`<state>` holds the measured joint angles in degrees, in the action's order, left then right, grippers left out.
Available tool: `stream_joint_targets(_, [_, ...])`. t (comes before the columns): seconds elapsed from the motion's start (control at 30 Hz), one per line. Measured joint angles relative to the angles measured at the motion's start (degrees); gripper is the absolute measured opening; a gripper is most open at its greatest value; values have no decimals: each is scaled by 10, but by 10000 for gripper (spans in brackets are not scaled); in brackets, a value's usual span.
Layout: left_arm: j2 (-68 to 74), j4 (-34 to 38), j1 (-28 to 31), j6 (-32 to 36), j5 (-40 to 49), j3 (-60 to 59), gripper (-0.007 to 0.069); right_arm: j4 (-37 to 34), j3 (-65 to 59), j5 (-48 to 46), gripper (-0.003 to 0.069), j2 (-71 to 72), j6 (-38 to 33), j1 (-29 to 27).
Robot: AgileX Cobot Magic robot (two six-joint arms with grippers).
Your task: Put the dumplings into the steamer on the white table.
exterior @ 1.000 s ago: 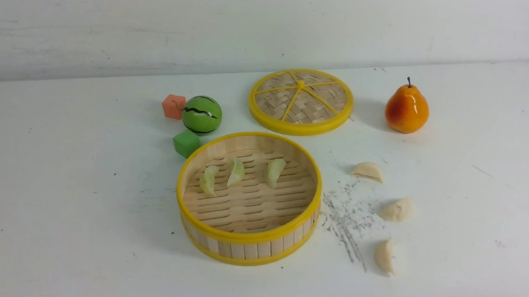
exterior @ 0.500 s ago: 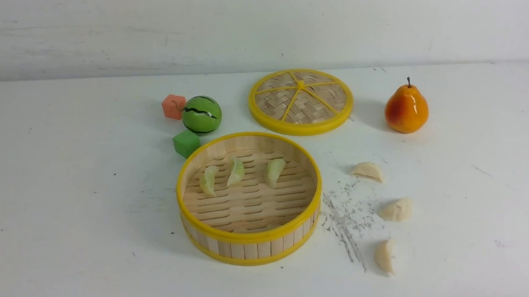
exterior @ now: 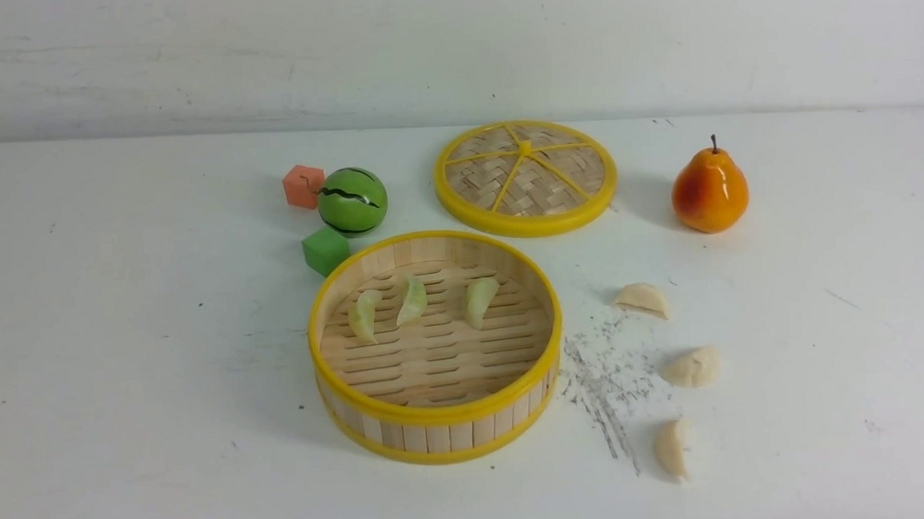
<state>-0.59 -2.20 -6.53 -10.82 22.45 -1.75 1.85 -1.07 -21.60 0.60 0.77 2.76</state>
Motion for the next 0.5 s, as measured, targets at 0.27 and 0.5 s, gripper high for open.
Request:
stream_joint_targets(0.27, [0,0,0,0,0,0,28,0,0,0,180,0,0,0])
stream_joint_targets(0.5, [0,0,0,0,-1,0,28,0,0,0,191,0,0,0])
